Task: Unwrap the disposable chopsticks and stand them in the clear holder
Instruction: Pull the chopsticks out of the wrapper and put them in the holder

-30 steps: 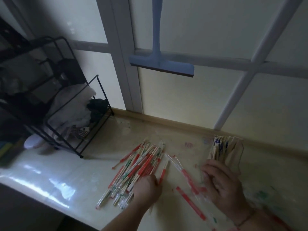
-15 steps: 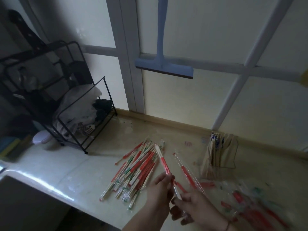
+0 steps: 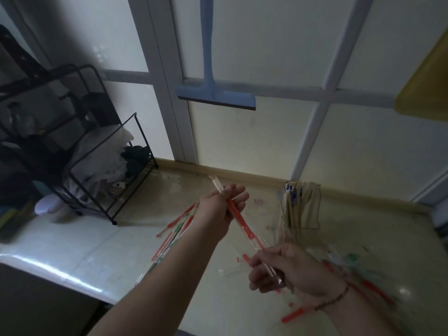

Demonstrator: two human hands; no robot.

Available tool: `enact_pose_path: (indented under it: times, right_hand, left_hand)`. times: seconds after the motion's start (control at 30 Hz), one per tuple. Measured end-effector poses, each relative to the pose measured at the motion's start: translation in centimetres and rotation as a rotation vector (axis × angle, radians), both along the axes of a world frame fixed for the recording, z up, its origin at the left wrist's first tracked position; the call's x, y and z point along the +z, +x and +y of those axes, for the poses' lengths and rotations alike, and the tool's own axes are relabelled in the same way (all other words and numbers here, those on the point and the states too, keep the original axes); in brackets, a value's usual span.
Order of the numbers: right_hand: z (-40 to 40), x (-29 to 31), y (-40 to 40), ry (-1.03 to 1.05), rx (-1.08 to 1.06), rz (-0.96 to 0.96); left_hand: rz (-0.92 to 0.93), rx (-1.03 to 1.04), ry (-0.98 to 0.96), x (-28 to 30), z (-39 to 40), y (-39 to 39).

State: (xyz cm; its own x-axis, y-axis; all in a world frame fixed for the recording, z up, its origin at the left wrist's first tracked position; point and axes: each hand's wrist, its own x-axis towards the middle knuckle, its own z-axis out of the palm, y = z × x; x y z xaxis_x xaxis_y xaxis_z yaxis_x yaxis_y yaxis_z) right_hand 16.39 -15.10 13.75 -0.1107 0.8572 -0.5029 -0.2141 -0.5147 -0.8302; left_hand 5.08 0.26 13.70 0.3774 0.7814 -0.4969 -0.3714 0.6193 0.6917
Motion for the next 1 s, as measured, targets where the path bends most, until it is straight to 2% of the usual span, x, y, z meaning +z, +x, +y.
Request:
enact_pose_path:
  times: [0.3, 0.57, 1.0]
  right_hand:
    - [0.1, -1.1, 0.3, -0.032, -0.039, 0.044]
    - [-1.6, -1.4, 0.5, 0.055, -0.077, -0.136]
    - [-2.5, -1.6, 1.3, 0.071, -0.126, -0.195]
  left_hand:
    - [0.008, -0.049, 0.004, 0.2, -1.4, 0.8]
    - [0.027, 0.082, 0.160, 2.1, -1.4, 0.6]
    - [0.038, -0.021, 0.252, 2.3, -4.9, 1.3]
